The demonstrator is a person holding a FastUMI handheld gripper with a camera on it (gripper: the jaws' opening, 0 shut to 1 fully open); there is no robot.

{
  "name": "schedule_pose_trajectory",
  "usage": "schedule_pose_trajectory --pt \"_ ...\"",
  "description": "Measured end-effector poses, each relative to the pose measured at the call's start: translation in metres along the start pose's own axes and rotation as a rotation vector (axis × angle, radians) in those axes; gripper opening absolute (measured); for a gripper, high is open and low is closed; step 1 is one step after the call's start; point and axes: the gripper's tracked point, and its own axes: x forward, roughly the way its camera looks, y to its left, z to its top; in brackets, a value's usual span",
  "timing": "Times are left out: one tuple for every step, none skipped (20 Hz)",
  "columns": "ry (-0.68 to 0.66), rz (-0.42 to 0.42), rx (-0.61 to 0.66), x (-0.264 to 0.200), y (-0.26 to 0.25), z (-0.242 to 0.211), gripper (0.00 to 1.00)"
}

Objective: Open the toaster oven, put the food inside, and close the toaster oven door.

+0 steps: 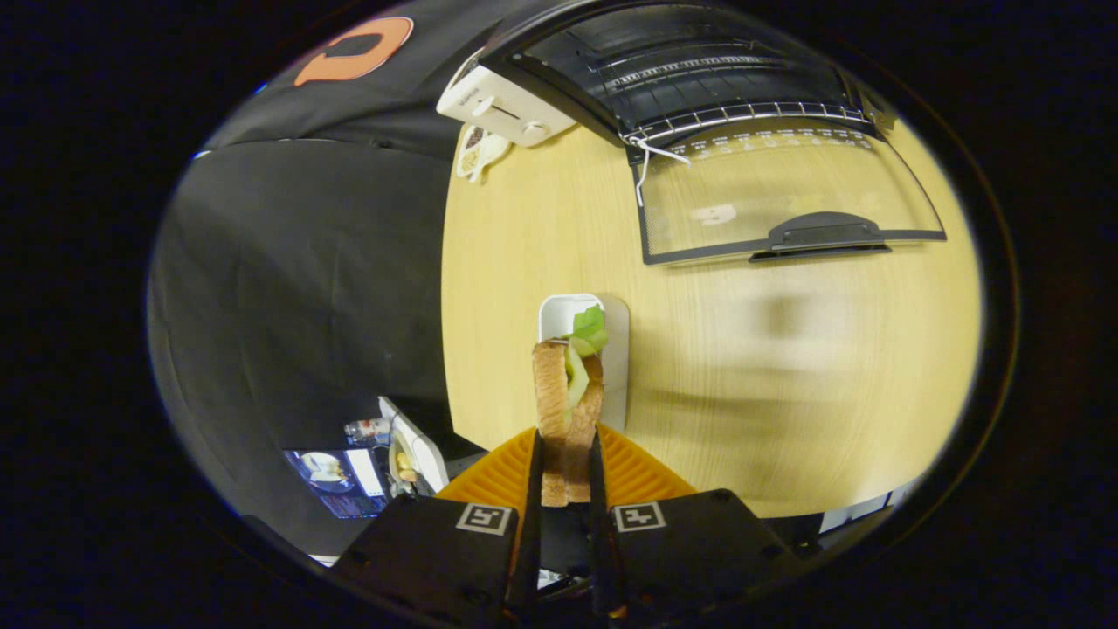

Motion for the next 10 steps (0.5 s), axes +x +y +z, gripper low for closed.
schedule_pose_trajectory --pt "-0.003 0.038 0.004 -0.011 0.009 -0.001 0.29" --pt "-0.019 0.077 0.020 -0.023 0.018 0.001 0.29" --pt "-0.039 0.112 0.038 -0.035 0.023 0.004 0.29" --pt "-0.069 0.139 0.054 -0.048 0.026 0.012 0.29" --pt "-0.108 0.163 0.067 -0.062 0.027 0.018 0.29" --pt "-0.153 0.181 0.081 -0.076 0.026 0.028 0.29" --pt "-0.200 0.194 0.094 -0.090 0.023 0.037 0.29" --pt "-0.248 0.199 0.109 -0.104 0.017 0.048 0.29" --pt "-0.299 0.199 0.123 -0.117 0.008 0.059 0.29" --pt "-0.345 0.195 0.135 -0.129 -0.002 0.069 0.29"
